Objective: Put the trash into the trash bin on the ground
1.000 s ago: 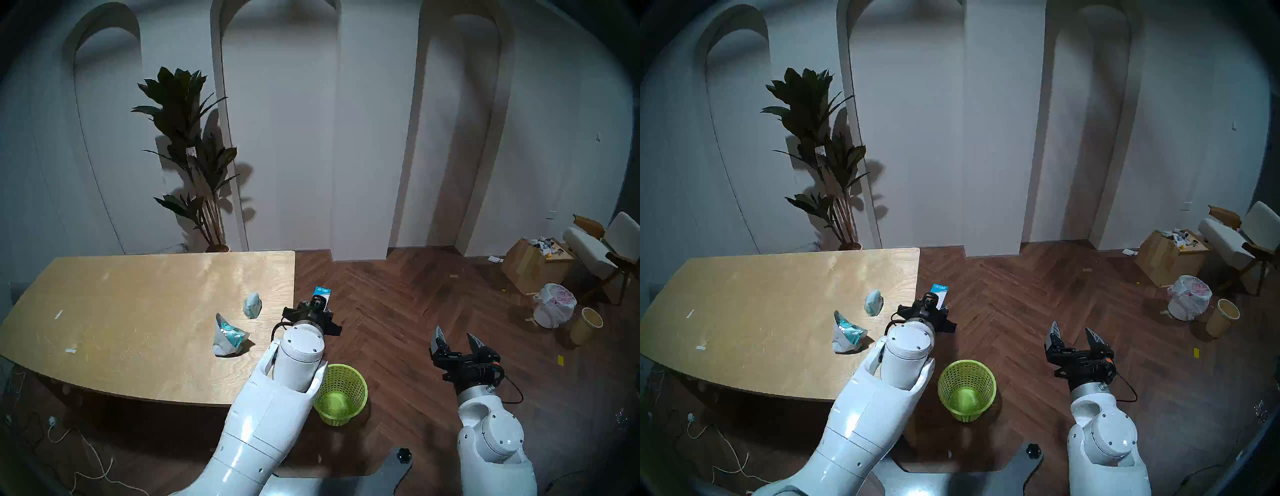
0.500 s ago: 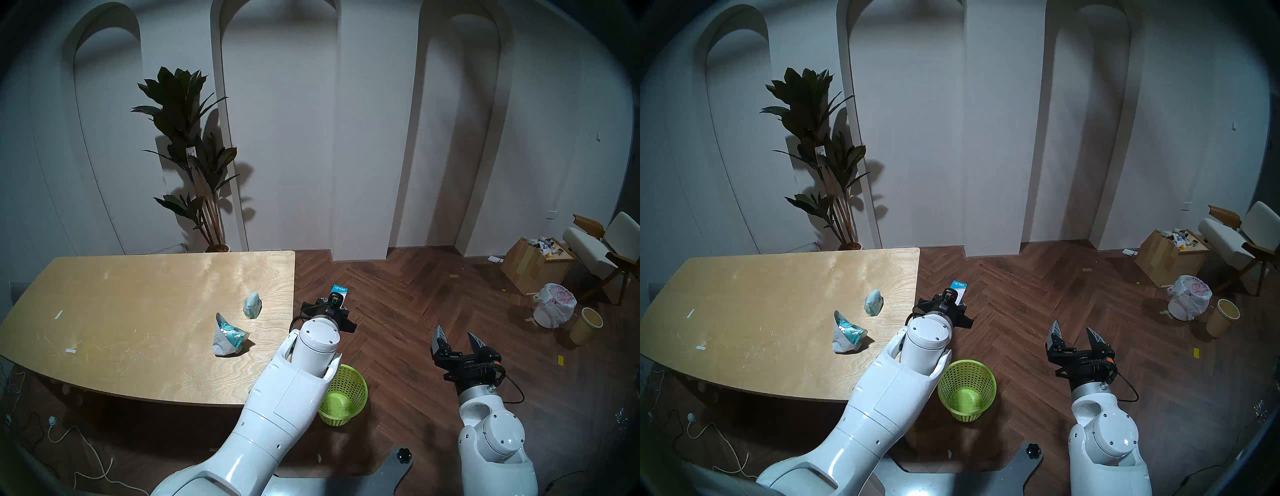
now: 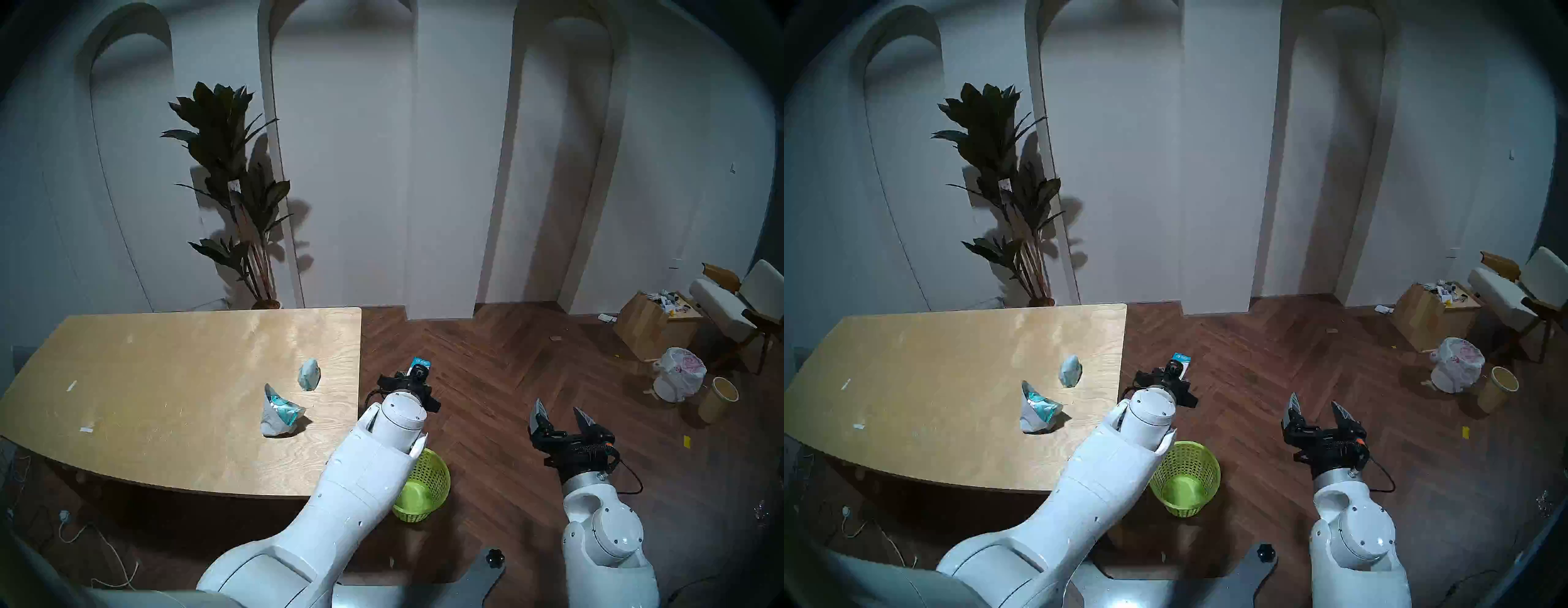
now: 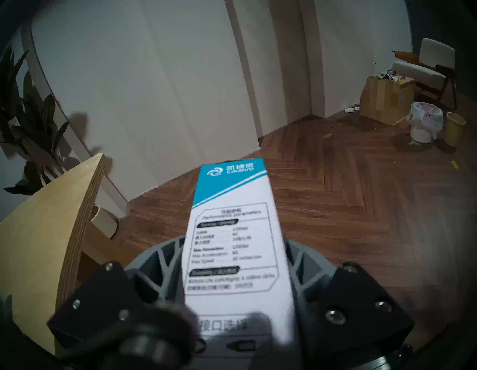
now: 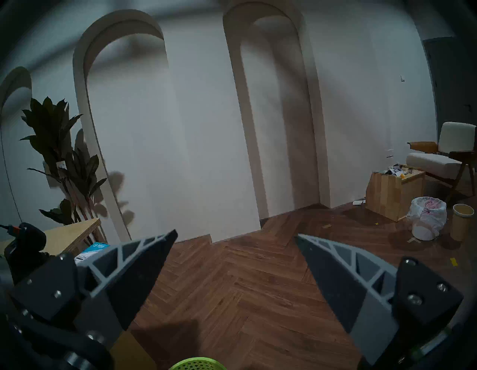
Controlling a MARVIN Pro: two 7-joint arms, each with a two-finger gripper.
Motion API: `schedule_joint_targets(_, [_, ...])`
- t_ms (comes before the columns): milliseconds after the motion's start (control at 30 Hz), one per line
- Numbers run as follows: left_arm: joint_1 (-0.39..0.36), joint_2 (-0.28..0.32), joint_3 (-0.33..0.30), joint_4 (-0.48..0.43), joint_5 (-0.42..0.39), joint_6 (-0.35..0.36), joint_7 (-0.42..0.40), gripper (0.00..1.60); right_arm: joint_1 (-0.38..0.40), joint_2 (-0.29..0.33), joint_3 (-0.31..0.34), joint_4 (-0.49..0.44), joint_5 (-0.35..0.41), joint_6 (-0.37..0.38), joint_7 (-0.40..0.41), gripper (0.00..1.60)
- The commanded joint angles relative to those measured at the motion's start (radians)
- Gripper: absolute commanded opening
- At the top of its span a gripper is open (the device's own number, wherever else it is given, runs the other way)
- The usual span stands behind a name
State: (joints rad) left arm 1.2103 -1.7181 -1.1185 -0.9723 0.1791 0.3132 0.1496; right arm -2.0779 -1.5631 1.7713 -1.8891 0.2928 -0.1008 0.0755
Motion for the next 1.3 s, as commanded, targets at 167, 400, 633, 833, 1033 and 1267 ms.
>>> schedule_joint_targets(167, [-0.153,-0.091,-0.008,0.182,0.016,-0.111,0.045,0.0,0.002,-0.003,0.001,-0.023,-0.002,-0.009,-0.002,1.6])
schedule_joint_targets(400, [-0.209,-0.109,-0.014,0.298,0.014,-0.182,0.074,0.0,0.001,-0.004,0.001,-0.024,-0.003,-0.009,-0.002,1.6])
schedule_joint_targets(633, [-0.252,-0.124,-0.031,0.402,0.011,-0.251,0.1,0.0,0.001,-0.005,0.001,-0.025,-0.004,-0.009,-0.002,1.6])
schedule_joint_targets(833, [-0.274,-0.135,-0.04,0.455,0.013,-0.291,0.12,0.0,0.001,-0.006,0.002,-0.026,-0.005,-0.009,-0.002,1.6])
schedule_joint_targets(1033, [-0.293,-0.143,-0.051,0.503,0.013,-0.327,0.137,0.35,0.001,-0.007,0.002,-0.027,-0.007,-0.009,-0.003,1.6])
schedule_joint_targets(1267, [-0.302,-0.148,-0.066,0.544,0.012,-0.358,0.158,0.7,0.0,-0.009,0.002,-0.028,-0.009,-0.009,-0.003,1.6])
